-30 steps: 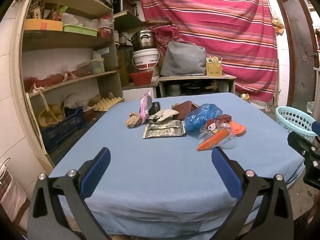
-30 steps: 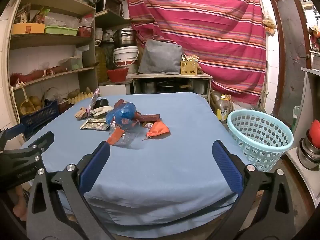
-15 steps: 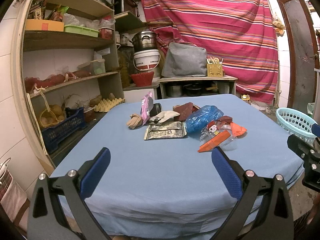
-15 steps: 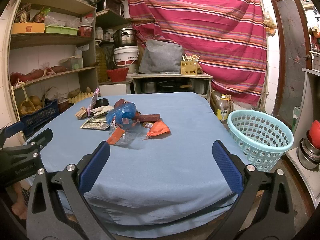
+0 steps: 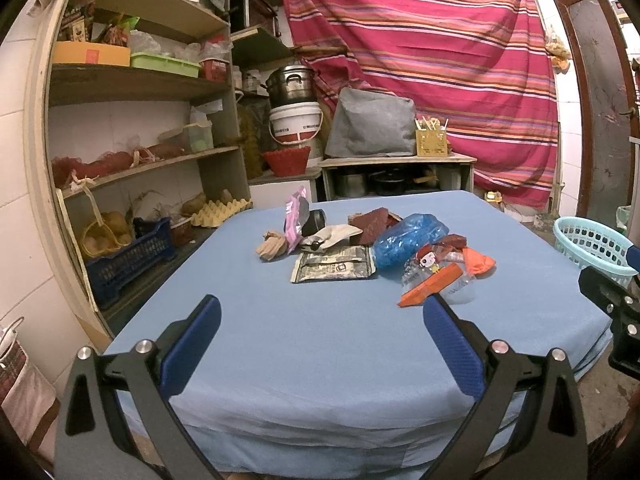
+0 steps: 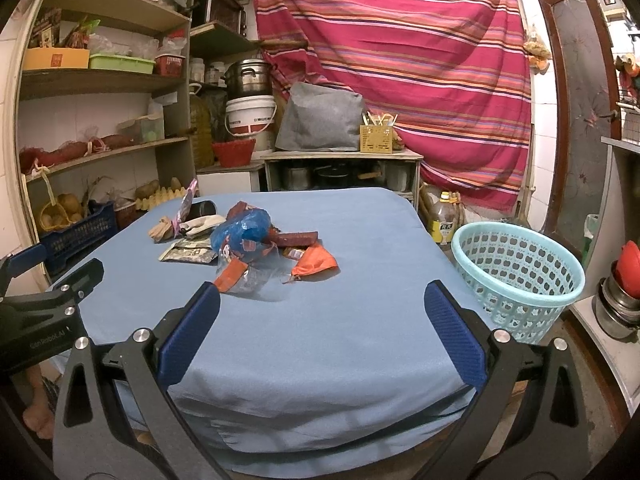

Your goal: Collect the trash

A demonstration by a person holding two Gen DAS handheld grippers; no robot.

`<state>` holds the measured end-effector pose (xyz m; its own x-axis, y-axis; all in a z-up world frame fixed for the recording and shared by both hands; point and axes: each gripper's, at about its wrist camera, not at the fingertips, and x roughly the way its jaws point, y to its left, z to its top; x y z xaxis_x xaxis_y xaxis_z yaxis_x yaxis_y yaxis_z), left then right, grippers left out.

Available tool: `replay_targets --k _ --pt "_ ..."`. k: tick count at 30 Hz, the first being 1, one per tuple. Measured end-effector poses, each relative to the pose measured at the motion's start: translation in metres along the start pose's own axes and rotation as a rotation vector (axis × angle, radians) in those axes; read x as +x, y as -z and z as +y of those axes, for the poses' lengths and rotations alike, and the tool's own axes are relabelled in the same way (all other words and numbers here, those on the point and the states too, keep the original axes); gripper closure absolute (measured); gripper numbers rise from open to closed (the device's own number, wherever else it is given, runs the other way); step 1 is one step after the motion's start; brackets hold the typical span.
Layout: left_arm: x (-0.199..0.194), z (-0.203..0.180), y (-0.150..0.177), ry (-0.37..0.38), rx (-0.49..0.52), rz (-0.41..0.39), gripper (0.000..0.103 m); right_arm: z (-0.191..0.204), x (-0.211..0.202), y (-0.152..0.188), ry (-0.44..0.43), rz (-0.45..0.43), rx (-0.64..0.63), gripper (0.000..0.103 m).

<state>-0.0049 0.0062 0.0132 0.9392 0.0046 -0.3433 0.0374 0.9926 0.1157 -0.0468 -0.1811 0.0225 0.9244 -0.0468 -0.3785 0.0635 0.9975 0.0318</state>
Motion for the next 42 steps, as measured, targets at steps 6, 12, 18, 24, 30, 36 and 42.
replay_targets --k 6,12,18,24,30,36,42 --pt "0.0000 0.0004 -0.0004 0.000 0.000 0.001 0.004 0.0019 -0.0008 0.0021 -0.004 0.008 0.007 0.004" --pt "-0.0003 -0.0006 0.0007 -0.001 0.001 0.000 0.004 0.0025 0.0017 0.0031 -0.006 0.011 0.009 0.004" --pt "-0.0006 0.0004 0.0001 0.000 0.002 0.001 0.004 0.0022 0.0019 0.0033 -0.005 0.010 0.010 0.004" --pt "-0.0002 -0.0006 0.0008 -0.002 0.001 0.001 0.004 0.0016 0.0024 0.0032 -0.006 0.013 0.010 0.004" --pt "-0.0002 -0.0006 0.0008 -0.002 0.001 0.000 0.004 0.0010 0.0026 0.0044 -0.006 0.011 0.009 0.004" --pt "0.0000 -0.0010 0.0009 -0.002 0.002 0.000 0.004 0.0009 0.0027 0.0041 -0.005 0.011 0.011 0.004" --pt "-0.0002 -0.0007 0.0008 -0.002 0.001 0.000 0.004 0.0002 0.0038 0.0046 -0.006 0.012 0.009 0.004"
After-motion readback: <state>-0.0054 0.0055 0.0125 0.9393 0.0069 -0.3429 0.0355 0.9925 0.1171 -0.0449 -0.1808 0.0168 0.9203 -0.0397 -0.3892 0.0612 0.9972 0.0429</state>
